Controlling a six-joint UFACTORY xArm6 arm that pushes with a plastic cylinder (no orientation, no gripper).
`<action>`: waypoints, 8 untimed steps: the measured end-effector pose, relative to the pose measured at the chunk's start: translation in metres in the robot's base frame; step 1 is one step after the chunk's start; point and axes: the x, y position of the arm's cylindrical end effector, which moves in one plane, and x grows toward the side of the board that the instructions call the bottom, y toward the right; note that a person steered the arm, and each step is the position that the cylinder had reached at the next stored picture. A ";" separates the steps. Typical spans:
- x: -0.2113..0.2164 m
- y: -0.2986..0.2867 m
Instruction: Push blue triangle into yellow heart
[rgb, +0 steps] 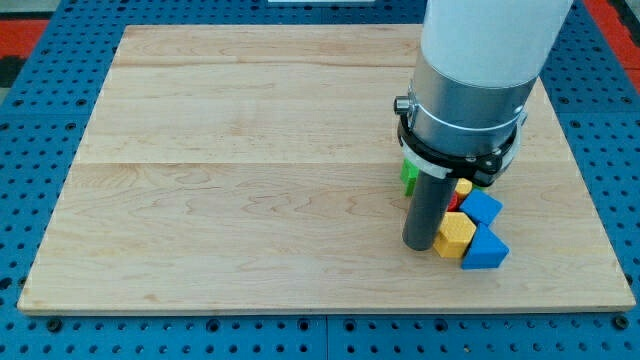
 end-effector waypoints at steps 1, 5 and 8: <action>0.002 0.000; 0.053 0.055; 0.015 0.076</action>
